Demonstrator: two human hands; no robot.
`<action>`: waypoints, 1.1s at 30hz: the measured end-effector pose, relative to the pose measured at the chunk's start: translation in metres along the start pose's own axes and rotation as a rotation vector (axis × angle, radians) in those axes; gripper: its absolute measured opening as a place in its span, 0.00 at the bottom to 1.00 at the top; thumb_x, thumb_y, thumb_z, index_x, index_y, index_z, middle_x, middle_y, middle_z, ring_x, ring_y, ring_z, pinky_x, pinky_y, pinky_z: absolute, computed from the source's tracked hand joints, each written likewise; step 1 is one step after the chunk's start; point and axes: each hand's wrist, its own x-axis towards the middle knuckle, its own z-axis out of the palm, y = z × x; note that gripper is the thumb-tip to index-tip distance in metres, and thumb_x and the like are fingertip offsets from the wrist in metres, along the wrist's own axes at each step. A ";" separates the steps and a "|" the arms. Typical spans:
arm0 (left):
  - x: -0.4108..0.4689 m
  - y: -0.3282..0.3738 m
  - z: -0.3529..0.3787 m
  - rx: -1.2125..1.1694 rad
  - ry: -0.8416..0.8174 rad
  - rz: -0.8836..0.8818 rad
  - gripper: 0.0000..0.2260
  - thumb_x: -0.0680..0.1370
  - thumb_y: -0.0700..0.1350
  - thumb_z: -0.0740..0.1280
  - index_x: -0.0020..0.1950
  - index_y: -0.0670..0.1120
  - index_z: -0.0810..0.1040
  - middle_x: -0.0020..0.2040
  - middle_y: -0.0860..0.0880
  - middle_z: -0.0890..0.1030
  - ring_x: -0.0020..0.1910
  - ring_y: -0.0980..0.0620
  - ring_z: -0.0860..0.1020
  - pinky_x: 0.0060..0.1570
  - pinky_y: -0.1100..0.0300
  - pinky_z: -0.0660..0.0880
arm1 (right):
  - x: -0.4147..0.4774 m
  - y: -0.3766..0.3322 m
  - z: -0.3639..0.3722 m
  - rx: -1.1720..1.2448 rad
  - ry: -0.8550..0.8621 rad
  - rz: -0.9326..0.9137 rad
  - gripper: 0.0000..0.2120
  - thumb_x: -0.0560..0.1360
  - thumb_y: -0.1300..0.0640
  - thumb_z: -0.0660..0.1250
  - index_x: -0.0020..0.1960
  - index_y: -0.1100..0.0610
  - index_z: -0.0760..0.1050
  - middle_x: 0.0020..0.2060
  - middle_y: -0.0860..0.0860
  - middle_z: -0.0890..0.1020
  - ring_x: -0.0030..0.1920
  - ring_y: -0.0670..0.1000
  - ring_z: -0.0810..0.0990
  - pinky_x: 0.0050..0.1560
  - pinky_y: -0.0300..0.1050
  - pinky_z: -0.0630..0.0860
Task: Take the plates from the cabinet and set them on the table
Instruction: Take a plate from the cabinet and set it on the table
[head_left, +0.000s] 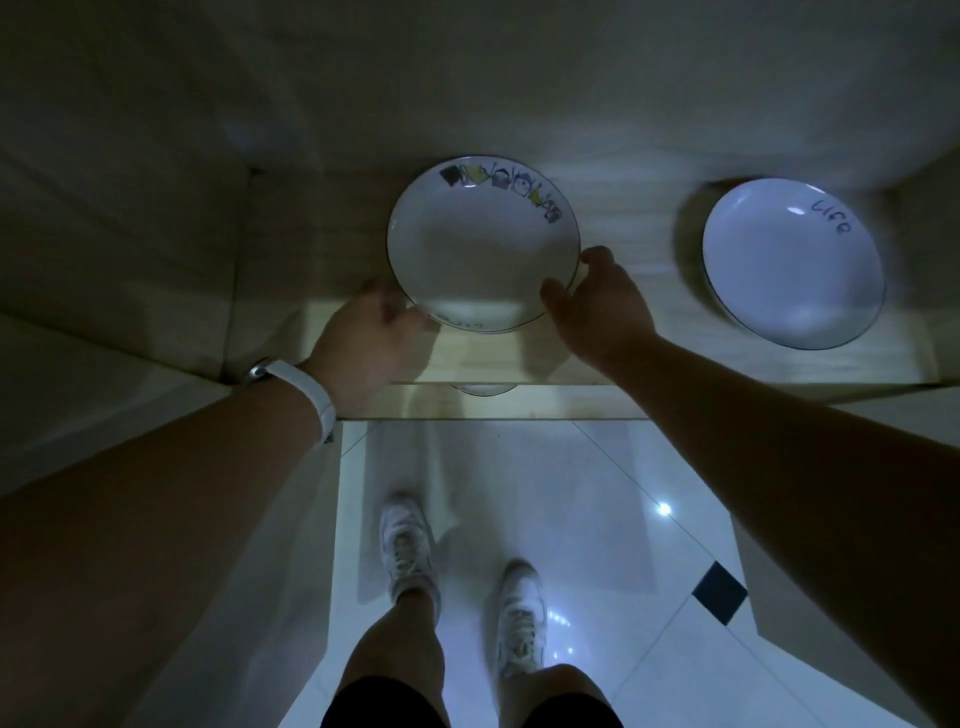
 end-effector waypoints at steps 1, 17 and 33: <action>0.003 0.002 0.001 -0.019 0.011 -0.013 0.13 0.75 0.58 0.63 0.50 0.51 0.77 0.46 0.48 0.80 0.49 0.45 0.78 0.51 0.54 0.72 | 0.005 0.000 0.000 0.015 -0.004 0.027 0.23 0.74 0.46 0.64 0.63 0.58 0.66 0.49 0.53 0.76 0.48 0.56 0.78 0.49 0.52 0.78; 0.051 0.011 0.000 -0.077 0.099 -0.142 0.13 0.78 0.51 0.59 0.53 0.44 0.78 0.40 0.42 0.84 0.33 0.45 0.84 0.40 0.52 0.82 | 0.025 -0.006 0.000 0.243 -0.106 0.156 0.20 0.70 0.58 0.60 0.61 0.60 0.70 0.51 0.59 0.79 0.48 0.61 0.81 0.47 0.60 0.81; -0.022 0.067 0.039 -0.415 -0.151 -0.052 0.12 0.81 0.43 0.63 0.65 0.49 0.74 0.59 0.49 0.80 0.55 0.49 0.79 0.56 0.48 0.77 | -0.077 0.047 -0.061 0.517 0.102 0.310 0.10 0.75 0.55 0.61 0.55 0.57 0.70 0.47 0.56 0.79 0.46 0.58 0.80 0.38 0.62 0.81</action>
